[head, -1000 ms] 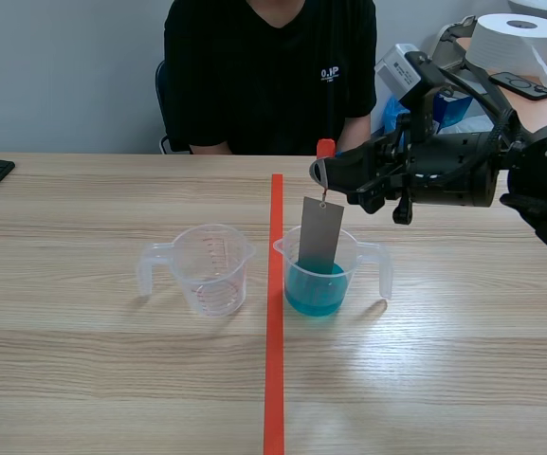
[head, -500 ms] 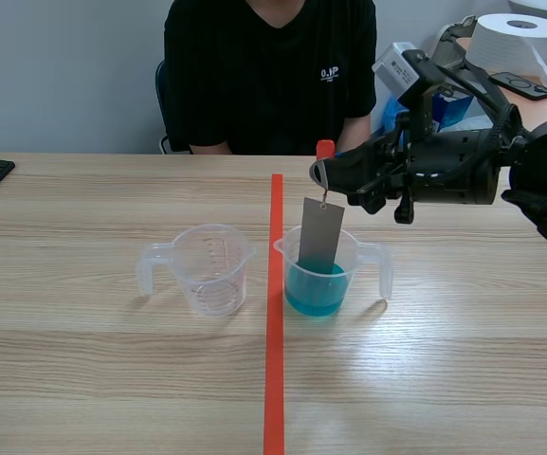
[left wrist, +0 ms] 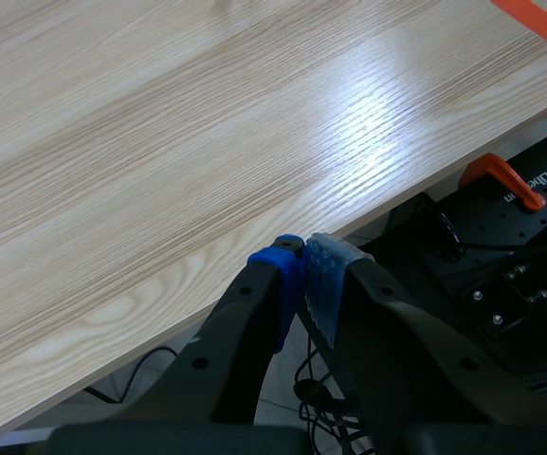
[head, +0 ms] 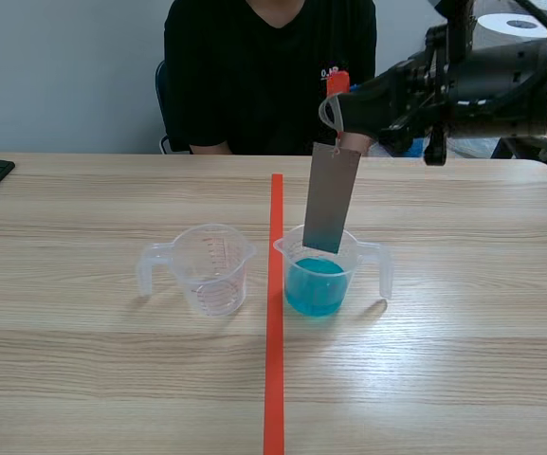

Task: Do the redox reaction experiment.
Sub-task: 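Hold the plate still in the solution, then raise the plate and point at it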

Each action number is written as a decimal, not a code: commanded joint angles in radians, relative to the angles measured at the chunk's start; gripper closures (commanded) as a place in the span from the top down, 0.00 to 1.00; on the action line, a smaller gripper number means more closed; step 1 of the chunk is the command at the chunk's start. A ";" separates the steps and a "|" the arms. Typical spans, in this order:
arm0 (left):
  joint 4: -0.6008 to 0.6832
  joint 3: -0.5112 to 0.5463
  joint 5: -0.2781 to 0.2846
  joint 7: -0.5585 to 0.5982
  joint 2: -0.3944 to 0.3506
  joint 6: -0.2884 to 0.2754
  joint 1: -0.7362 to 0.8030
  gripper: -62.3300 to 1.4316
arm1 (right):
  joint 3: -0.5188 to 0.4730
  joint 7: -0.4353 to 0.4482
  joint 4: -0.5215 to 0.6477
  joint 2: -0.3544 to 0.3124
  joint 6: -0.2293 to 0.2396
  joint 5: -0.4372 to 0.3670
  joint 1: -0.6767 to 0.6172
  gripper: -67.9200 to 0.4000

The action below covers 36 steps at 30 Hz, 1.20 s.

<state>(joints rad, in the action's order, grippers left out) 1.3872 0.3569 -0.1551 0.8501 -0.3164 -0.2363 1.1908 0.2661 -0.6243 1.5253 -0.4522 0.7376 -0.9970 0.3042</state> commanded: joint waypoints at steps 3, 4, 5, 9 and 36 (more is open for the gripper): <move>0.013 0.005 0.006 0.021 0.000 0.001 0.003 0.09 | -0.042 -0.032 0.066 -0.011 0.008 -0.048 0.023 0.03; 0.013 0.005 0.006 0.021 0.000 0.001 0.003 0.09 | -0.050 -0.046 0.082 -0.011 0.008 -0.058 0.023 0.03; 0.013 0.005 0.006 0.021 0.000 0.001 0.003 0.09 | -0.060 -0.060 0.098 -0.011 0.008 -0.073 0.023 0.03; 0.013 0.005 0.006 0.021 0.000 0.002 0.003 0.09 | -0.086 -0.107 0.153 -0.010 -0.015 -0.120 0.023 0.03; 0.013 0.005 0.010 0.027 -0.012 0.000 -0.016 0.09 | -0.132 -0.171 0.253 -0.010 -0.064 -0.187 0.023 0.03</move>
<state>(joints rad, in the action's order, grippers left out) 1.3872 0.3569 -0.1535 0.8585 -0.3172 -0.2367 1.1854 0.1432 -0.8101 1.7760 -0.4522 0.6735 -1.1709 0.3042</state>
